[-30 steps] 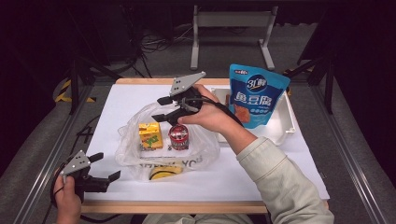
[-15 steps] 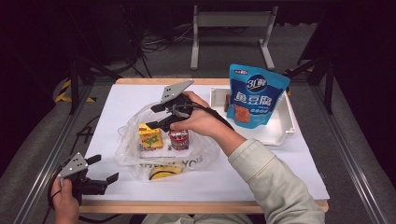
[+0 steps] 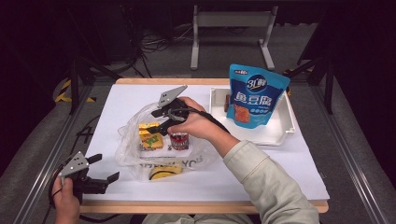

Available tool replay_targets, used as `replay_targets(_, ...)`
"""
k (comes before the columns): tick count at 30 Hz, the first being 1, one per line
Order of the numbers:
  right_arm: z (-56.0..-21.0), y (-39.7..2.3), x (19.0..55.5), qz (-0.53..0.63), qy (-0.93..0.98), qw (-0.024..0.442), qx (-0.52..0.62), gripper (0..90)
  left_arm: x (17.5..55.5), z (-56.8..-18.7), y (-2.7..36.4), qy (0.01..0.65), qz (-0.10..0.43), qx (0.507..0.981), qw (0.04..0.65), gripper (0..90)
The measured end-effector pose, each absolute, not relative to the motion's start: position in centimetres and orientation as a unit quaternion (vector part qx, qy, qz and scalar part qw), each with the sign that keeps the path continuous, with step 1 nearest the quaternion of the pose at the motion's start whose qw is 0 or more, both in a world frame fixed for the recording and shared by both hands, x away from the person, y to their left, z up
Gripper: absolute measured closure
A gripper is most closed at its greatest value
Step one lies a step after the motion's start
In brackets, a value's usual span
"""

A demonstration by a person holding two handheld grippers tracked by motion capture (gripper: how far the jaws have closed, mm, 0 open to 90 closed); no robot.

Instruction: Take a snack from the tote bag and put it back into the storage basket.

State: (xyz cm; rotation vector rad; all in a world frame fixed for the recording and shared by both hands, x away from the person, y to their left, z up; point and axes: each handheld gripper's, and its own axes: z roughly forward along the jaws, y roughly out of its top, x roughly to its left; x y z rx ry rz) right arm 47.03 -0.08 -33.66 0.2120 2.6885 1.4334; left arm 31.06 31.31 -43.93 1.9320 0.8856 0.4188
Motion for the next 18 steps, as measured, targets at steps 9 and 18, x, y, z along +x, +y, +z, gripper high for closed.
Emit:
replay_targets(9,-35.2,0.5,47.9,0.448,0.89,0.042,0.079,33.2,31.1,-44.0,31.3,0.361,0.17,0.788,0.469,1.3)
replay_targets(18,-36.2,1.0,48.2,0.431,0.898,0.037,0.084,32.2,31.1,-43.9,31.4,0.36,0.171,0.789,0.468,1.3)
